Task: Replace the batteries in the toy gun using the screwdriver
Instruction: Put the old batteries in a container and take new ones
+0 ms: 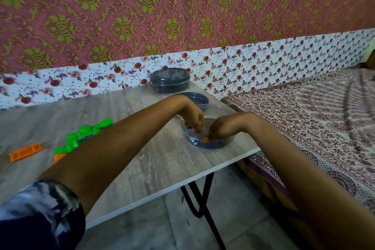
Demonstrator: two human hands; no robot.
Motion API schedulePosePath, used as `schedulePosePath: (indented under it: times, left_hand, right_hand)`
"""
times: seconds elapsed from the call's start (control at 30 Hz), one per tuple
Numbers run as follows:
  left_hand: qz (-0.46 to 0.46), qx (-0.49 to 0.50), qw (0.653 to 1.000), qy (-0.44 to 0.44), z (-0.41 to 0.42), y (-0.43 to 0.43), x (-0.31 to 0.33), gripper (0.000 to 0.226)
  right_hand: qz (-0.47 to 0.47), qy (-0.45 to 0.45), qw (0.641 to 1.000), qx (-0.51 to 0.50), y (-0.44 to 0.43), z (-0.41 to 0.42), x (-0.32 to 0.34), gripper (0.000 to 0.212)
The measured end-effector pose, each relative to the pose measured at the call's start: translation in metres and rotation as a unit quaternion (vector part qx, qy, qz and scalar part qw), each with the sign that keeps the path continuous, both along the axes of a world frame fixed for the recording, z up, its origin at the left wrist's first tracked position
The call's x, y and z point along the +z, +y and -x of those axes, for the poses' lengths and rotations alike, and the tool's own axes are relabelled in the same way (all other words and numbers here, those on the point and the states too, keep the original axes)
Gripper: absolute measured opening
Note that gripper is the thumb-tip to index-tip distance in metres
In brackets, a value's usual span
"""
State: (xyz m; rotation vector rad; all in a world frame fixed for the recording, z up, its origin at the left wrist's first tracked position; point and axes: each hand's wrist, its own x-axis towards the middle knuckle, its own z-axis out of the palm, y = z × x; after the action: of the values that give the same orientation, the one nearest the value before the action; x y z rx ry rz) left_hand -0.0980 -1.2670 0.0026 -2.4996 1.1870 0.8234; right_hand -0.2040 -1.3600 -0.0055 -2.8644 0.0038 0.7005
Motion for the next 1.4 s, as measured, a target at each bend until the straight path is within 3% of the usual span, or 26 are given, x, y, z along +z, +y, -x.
schedulePosePath:
  times: [0.13, 0.23, 0.37, 0.43, 0.53, 0.8, 0.9, 1.0, 1.03, 1.07, 1.17, 1.27, 1.33, 1.4]
  left_hand:
    - [0.028, -0.008, 0.999, -0.019, -0.002, 0.003, -0.003, 0.03]
    - [0.062, -0.015, 0.997, -0.045, 0.0, 0.006, -0.004, 0.029]
    - [0.116, -0.013, 0.991, -0.071, -0.002, 0.013, 0.004, 0.01]
    - [0.16, -0.004, 0.983, -0.094, -0.002, 0.018, 0.009, 0.008]
    - [0.217, 0.035, 0.971, -0.089, -0.002, 0.028, 0.011, 0.009]
    - [0.288, 0.075, 0.946, -0.128, 0.004, 0.047, -0.006, 0.016]
    - [0.296, 0.075, 0.941, -0.146, 0.006, 0.049, -0.009, 0.014]
    - [0.362, 0.102, 0.914, -0.15, 0.006, 0.053, -0.011, 0.011]
    - [0.406, 0.123, 0.894, -0.147, 0.006, 0.056, -0.012, 0.011]
    - [0.456, 0.148, 0.867, -0.138, 0.005, 0.06, -0.013, 0.01]
    - [0.616, 0.259, 0.743, -0.01, 0.005, 0.069, -0.012, 0.005]
    - [0.708, 0.34, 0.605, 0.127, 0.013, 0.074, -0.002, 0.016]
    - [0.735, 0.346, 0.567, 0.136, 0.021, 0.081, 0.003, 0.016]
    - [0.751, 0.332, 0.561, 0.1, 0.03, 0.094, 0.003, 0.017]
  right_hand:
    - [-0.046, -0.01, 0.999, 0.007, 0.005, 0.004, 0.004, 0.034]
    - [-0.073, -0.026, 0.997, -0.009, 0.006, 0.005, 0.006, 0.034]
    - [-0.053, -0.047, 0.997, -0.038, 0.008, -0.005, -0.002, 0.024]
    - [-0.028, -0.056, 0.998, -0.013, 0.007, -0.012, -0.009, 0.038]
    - [-0.011, -0.033, 0.997, -0.071, 0.005, -0.024, -0.014, 0.056]
    - [0.021, -0.005, 0.996, -0.089, 0.002, -0.034, -0.013, 0.041]
    - [-0.01, -0.029, 0.996, -0.083, 0.0, -0.031, -0.012, 0.033]
    - [-0.109, -0.129, 0.979, -0.117, -0.005, -0.022, -0.01, 0.024]
    - [-0.185, -0.175, 0.954, -0.156, -0.006, -0.018, -0.01, 0.02]
    - [-0.292, -0.208, 0.908, -0.215, -0.006, -0.012, -0.009, 0.016]
    - [-0.591, -0.212, 0.697, -0.345, -0.002, -0.002, -0.003, 0.018]
    - [-0.73, -0.174, 0.556, -0.357, 0.02, 0.003, 0.005, 0.019]
    - [-0.774, -0.161, 0.496, -0.36, 0.043, 0.003, 0.009, 0.012]
    - [-0.799, -0.16, 0.45, -0.364, 0.07, 0.002, 0.01, 0.01]
